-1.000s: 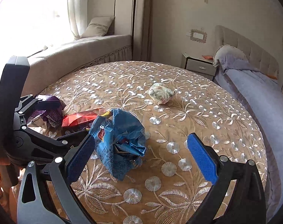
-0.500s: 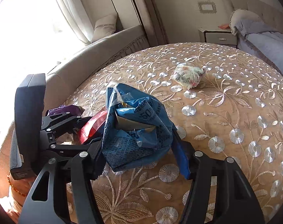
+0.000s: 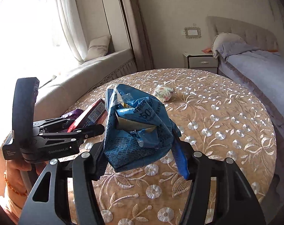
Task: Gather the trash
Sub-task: 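Carry the red box and blue chip bag over the bin and release both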
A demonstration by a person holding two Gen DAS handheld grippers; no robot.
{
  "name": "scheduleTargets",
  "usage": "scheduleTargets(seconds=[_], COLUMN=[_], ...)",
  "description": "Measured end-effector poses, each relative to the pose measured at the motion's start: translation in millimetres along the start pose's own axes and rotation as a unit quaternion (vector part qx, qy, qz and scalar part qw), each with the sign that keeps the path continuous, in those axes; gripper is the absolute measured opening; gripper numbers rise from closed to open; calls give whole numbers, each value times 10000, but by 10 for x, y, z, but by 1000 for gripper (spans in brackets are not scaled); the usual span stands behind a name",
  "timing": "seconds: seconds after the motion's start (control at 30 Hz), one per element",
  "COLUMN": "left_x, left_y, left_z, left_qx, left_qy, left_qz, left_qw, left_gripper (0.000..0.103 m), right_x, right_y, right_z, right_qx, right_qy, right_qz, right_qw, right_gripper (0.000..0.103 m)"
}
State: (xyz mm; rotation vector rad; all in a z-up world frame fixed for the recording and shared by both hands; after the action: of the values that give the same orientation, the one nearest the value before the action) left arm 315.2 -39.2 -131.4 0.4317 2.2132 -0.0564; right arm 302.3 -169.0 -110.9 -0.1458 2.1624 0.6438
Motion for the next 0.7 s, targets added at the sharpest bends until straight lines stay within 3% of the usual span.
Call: scheduleTargets(seconds=[0.5, 0.7], left_x=[32, 13], left_y=[-933, -1326], left_z=[-595, -680], left_qx=[21, 222], left_qy=[-363, -431], left_qz=[571, 867], left_qw=[9977, 9951], left_gripper=[49, 49], right_x=[222, 291], right_y=[-265, -464], right_z=[-1024, -1374], right_qx=[453, 749], right_qy=[-595, -792], right_qz=[53, 143], right_qw=[9972, 9939], right_gripper=[60, 60])
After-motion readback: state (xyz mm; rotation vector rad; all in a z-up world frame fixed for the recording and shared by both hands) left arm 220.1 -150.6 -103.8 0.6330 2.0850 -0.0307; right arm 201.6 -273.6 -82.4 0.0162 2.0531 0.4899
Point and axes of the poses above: each gripper's, at about its wrist camera, not at the fingertips, and z roughly the way its jaws point, y to its left, x to its underside, the point moved 7 cm from there along z, roughly the way its jaws point, and after that the axes turned 15 degrees about z, right-handed, at the moved point
